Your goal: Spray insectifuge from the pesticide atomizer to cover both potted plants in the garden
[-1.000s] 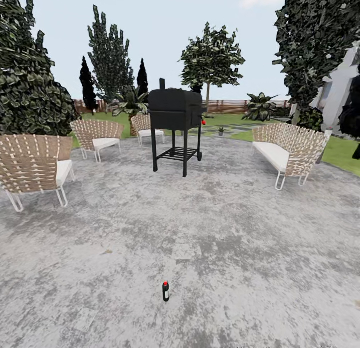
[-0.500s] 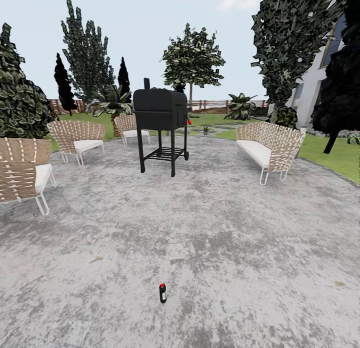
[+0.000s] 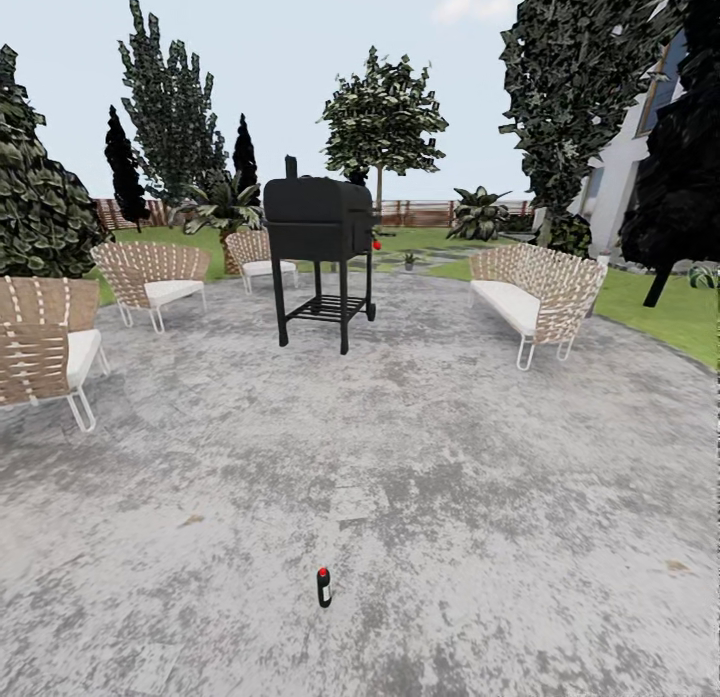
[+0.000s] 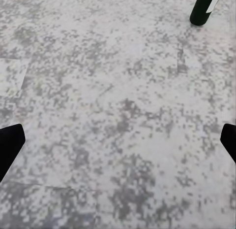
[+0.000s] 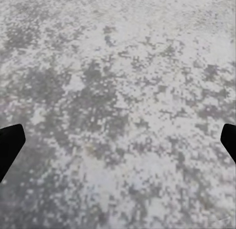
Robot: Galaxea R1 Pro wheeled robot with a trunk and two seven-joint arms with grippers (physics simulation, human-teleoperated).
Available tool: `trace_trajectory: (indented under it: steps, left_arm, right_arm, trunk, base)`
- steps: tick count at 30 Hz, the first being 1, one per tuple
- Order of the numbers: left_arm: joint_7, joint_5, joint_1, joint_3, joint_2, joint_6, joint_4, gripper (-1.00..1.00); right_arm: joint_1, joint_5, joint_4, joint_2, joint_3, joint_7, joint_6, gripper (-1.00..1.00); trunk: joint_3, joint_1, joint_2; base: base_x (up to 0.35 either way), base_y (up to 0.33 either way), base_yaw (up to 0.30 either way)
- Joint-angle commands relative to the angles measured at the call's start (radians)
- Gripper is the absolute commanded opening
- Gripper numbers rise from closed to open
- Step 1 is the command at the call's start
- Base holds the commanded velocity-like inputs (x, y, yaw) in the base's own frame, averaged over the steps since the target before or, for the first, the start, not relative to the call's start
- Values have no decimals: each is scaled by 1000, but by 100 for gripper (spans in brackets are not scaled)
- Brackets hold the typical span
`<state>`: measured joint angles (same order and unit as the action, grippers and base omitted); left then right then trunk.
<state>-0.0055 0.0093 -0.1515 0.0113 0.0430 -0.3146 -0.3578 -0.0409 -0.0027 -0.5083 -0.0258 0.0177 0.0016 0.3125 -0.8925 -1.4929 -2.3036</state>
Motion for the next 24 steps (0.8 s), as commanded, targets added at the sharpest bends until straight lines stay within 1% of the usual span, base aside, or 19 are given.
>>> trace_trajectory:
  steps: [1, 4, 7, 9, 10, 11, 14, 15, 17, 19, 20, 21, 22, 23, 24]
  left_arm:
    - [-1, 0, 0, 1, 0, -3, 1, 100]
    - [0, -5, -6, -6, 2, 5, -11, 100]
    - [-1, -6, -33, -5, 3, 11, -18, 100]
    - [-1, -6, -80, -6, 5, 15, -18, 100]
    - [-1, -6, -93, -6, 5, 16, -16, 100]
    - [-1, -6, -118, -6, 6, 17, -12, 100]
    - [-1, -6, -166, -7, 5, 27, -8, 100]
    - [-1, -7, -173, -8, 5, 32, -7, 100]
    - [-1, -13, -194, -8, 4, 57, -8, 100]
    - [-5, -21, -217, -8, 3, 95, -9, 100]
    - [-8, -28, -231, -8, 4, 123, -9, 100]
    - [-9, -31, -237, -8, 4, 136, -10, 100]
    - [-10, -37, -248, -8, 4, 156, -10, 100]
    - [-12, -40, -255, -8, 5, 169, -12, 100]
    - [-13, -41, -257, -8, 5, 173, -13, 100]
  right_arm:
    - [-1, 0, 1, 1, 1, -1, 3, 100]
    - [-1, 3, -17, 2, 1, -4, 4, 100]
    - [-2, 6, -77, -2, 1, -5, 2, 100]
    - [-2, 7, -152, -6, 1, -5, 0, 100]
    - [-2, 7, -171, -6, 1, -5, -1, 100]
    - [-3, 7, -206, -9, 1, -5, -3, 100]
    - [-10, 7, -283, -15, 2, -5, -11, 100]
    - [-14, 7, -295, -15, 2, -5, -15, 100]
    - [-34, 7, -327, -16, 2, -5, -38, 100]
    - [-64, 6, -346, -17, 2, -5, -77, 100]
    - [-90, 5, -353, -17, 2, -6, -108, 100]
    - [-104, 5, -356, -17, 2, -6, -124, 100]
    - [-134, 4, -357, -18, 3, -6, -156, 100]
    - [-163, 4, -358, -18, 4, -5, -183, 100]
    - [-175, 4, -358, -18, 4, -5, -194, 100]
  trunk:
    - [-1, 0, 0]
    - [-1, 0, 0]
    - [-1, 0, 0]
    - [-1, 0, 0]
    - [-1, 0, 0]
    - [-1, 0, 0]
    - [-1, 0, 0]
    - [-1, 0, 0]
    - [-1, 0, 0]
    - [-1, 0, 0]
    - [-1, 0, 0]
    - [-1, 0, 0]
    - [-1, 0, 0]
    - [-1, 0, 0]
    - [-1, 0, 0]
  base:
    - [0, 0, -109]
    - [0, 0, -16]
    - [0, 0, -2]
    - [0, 0, 0]
    - [0, 0, 0]
    - [0, 0, 0]
    - [0, 0, 0]
    - [0, 0, 0]
    - [0, 0, 0]
    - [0, 0, 0]
    - [0, 0, 0]
    - [0, 0, 0]
    - [0, 0, 0]
    - [0, 0, 0]
    - [0, 0, 0]
